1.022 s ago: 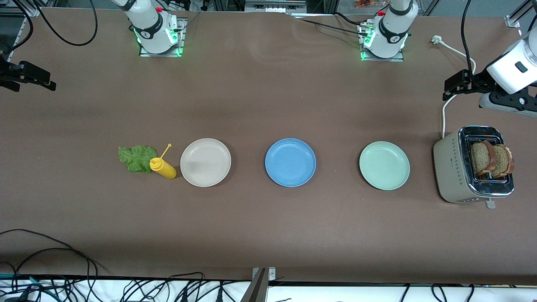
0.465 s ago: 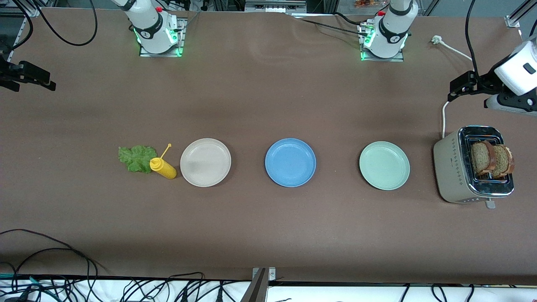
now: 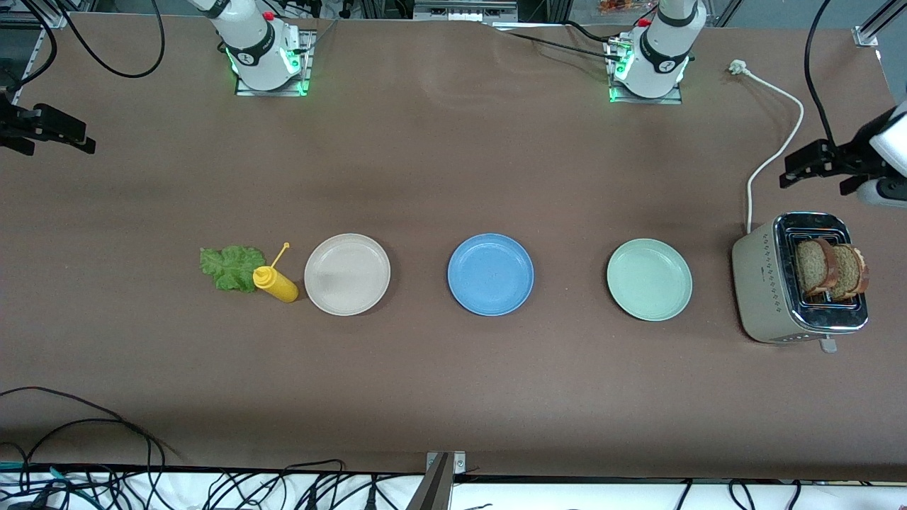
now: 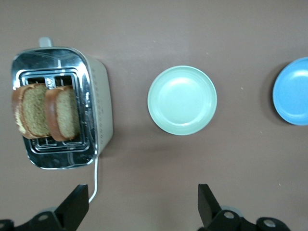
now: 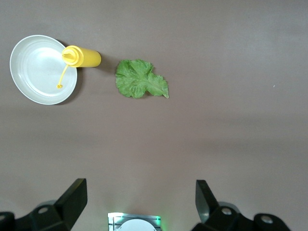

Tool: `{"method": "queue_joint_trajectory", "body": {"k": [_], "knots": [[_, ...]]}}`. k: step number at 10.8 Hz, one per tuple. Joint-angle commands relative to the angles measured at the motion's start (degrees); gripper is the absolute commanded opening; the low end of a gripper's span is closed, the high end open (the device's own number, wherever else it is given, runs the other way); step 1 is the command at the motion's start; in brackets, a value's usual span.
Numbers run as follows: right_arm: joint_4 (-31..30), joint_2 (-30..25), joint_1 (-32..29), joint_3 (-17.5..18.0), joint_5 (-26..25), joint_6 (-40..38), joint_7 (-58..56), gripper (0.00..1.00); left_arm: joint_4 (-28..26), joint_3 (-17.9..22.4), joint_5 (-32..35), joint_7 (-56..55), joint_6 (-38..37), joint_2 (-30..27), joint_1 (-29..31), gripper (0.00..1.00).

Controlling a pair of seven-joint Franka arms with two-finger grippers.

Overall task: Make sandwich in blue plate with both arms
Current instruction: 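Move the left gripper down over the bread slices in the toaster, then grasp a bread slice with the left gripper and lift it out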

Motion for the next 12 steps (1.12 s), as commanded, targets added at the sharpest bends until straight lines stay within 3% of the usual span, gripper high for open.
{"method": "queue_joint_trajectory", "body": {"k": [1, 3, 7, 11, 12], "knots": [[1.59, 0.69, 0.06, -0.13, -0.52, -1.33, -1.05, 1.00, 8.15, -0.28, 2.47, 2.08, -0.39, 7.76, 1.84, 1.00], [1.59, 0.69, 0.06, -0.04, -0.52, -1.33, -1.05, 1.00, 10.18, -0.19, 4.76, 6.38, 1.96, 11.55, 2.28, 1.00], [1.59, 0.69, 0.06, -0.04, -0.52, -1.42, -1.05, 1.00, 8.34, -0.36, 4.24, 13.24, 13.82, 19.63, 7.81, 1.00], [1.59, 0.69, 0.06, -0.04, -0.52, -1.42, -1.05, 1.00, 4.47, -0.45, 4.15, 13.25, 17.45, 21.57, 11.15, 1.00], [1.59, 0.69, 0.06, -0.04, -0.52, -1.42, -1.05, 1.00, 4.21, -0.45, 3.37, 13.25, 17.71, 22.02, 11.51, 0.96]]}}
